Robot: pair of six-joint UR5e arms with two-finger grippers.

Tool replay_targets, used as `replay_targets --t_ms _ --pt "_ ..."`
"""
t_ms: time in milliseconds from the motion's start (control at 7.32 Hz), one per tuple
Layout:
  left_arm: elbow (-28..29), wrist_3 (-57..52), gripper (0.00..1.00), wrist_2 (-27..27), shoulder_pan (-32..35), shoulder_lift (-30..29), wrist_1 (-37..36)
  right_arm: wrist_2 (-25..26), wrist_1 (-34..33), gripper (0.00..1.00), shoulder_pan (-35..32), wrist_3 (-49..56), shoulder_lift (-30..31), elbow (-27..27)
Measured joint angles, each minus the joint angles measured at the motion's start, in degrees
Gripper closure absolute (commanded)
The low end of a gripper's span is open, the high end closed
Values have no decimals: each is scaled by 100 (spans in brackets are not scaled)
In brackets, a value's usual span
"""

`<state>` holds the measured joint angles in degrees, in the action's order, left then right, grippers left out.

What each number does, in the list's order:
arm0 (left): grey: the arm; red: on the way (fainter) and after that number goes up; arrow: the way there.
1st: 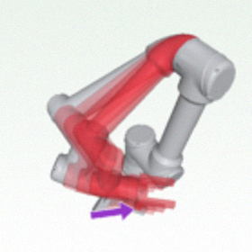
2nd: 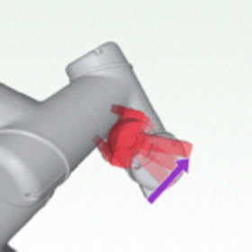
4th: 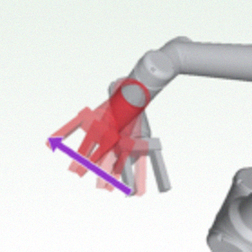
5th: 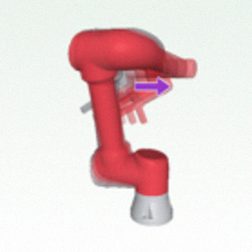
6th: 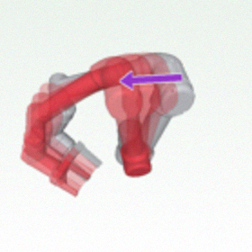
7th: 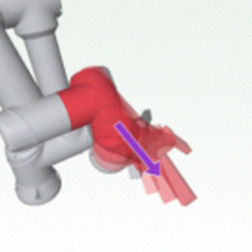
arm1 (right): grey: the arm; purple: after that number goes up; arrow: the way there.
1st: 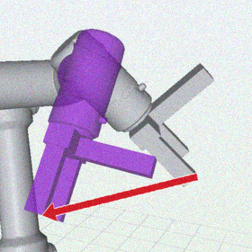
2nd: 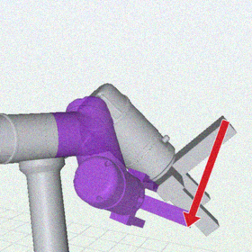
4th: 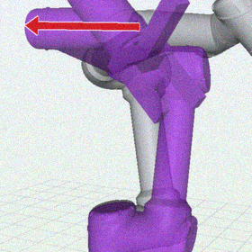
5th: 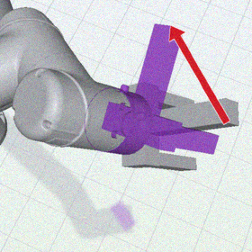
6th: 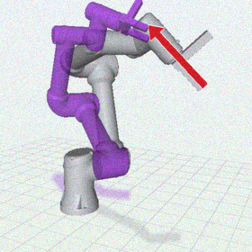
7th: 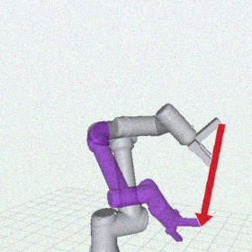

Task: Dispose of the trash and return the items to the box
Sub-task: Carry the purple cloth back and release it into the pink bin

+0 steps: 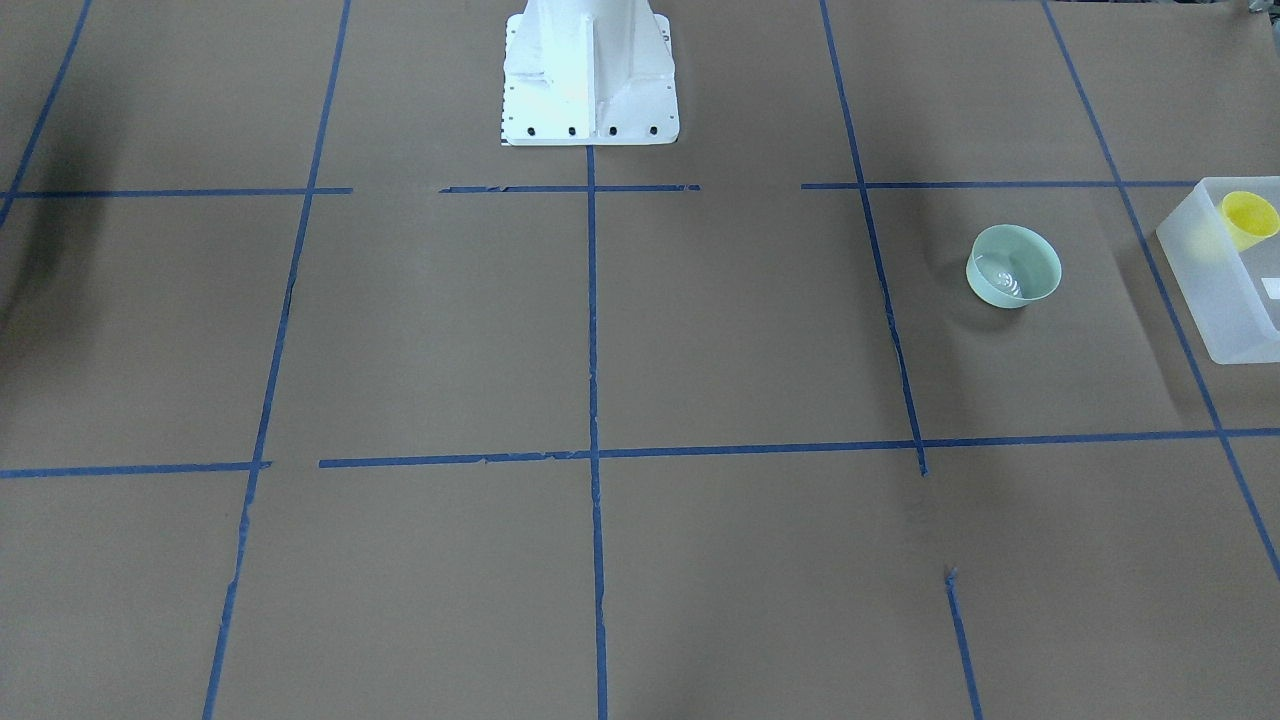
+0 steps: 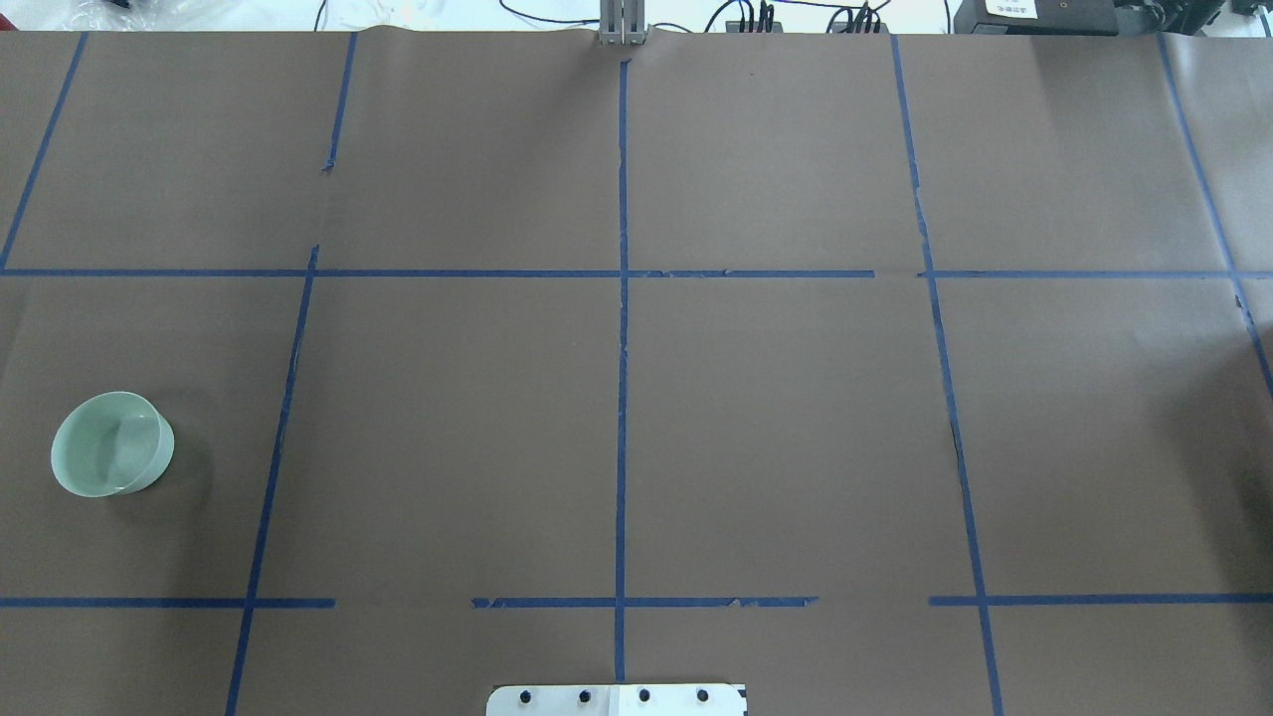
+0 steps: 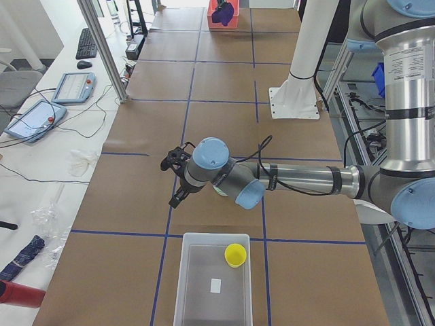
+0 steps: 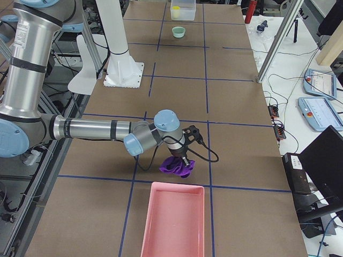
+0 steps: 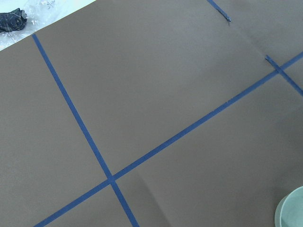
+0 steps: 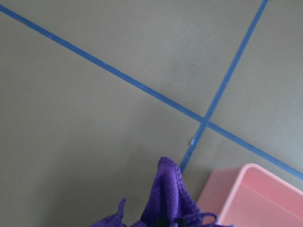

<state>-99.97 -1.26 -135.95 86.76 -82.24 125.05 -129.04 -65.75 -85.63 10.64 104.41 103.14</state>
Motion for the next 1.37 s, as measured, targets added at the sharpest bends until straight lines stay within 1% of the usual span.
replay_targets --t_ms 137,273,410,547,683,820,1093,1230,1366 --pt "-17 136 0 89 -17 -56 0 -136 -823 100 -612 1085 -244 -54" --pt "-20 201 0 131 -29 -96 -1 -166 -1401 15 -1038 2068 -453 -256" --pt "-21 236 0 147 -45 -132 -4 -169 -1592 0 -1253 2635 -563 -621" --pt "-25 302 0 155 -81 -171 -6 -183 -1529 0 -1336 2802 -614 -977" --pt "-33 466 0 190 -154 -215 -7 -256 -1357 0 -1370 2474 -635 -1197" --pt "-57 759 0 294 -296 -246 3 -410 -1211 0 -1359 1637 -637 -1188" --pt "-112 1505 0 699 -728 -159 191 -753 -671 0 -1054 -451 -581 -760" --pt "-103 1865 0 1020 -1048 47 597 -817 -372 0 -791 -1238 -539 -540" --pt "-49 2327 0 1388 -1503 309 1217 -840 -127 0 -584 -1679 -501 -414"
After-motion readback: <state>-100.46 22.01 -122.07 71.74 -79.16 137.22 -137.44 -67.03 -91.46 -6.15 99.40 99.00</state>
